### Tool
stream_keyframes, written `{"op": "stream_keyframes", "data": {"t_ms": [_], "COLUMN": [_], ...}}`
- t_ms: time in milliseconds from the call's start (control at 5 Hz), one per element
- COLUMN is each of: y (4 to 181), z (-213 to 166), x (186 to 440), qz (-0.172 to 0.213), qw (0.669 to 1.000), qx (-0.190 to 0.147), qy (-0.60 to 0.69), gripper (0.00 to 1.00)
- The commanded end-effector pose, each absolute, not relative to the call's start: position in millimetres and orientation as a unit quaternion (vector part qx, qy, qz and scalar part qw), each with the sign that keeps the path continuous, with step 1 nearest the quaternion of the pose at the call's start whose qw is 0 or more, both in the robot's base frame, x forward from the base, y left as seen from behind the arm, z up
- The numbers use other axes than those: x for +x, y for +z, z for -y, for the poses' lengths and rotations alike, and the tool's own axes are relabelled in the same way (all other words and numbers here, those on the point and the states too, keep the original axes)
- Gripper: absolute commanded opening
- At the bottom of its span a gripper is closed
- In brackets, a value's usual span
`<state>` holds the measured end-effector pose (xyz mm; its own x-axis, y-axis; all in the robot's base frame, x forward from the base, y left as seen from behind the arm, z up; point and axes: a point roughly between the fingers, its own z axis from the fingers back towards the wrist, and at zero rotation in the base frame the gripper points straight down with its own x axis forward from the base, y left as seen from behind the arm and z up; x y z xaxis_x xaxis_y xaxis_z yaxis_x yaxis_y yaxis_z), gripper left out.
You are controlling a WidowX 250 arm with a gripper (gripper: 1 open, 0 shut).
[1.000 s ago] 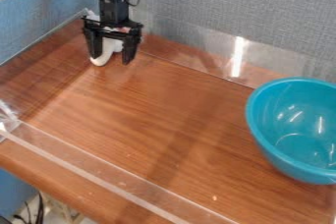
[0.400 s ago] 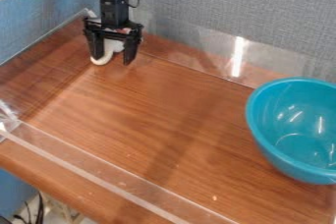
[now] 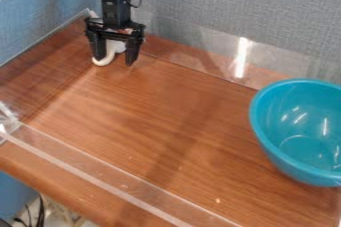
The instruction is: Put the mushroom in the blue bowl
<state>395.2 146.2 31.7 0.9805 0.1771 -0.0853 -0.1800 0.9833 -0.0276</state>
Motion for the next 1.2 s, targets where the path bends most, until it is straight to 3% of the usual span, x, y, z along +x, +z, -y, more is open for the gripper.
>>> {"op": "stream_keyframes", "data": {"t_ms": [0,1000], "y": [33.7,11.3], "z": [-160.0,-165.6], "x": [398.7,400.1], "qz": [-0.022,-0.031], "qw": [0.995,0.994], "qx": [-0.016,-0.026], "qy": [0.098,0.105], "gripper": [1.00,1.00]}}
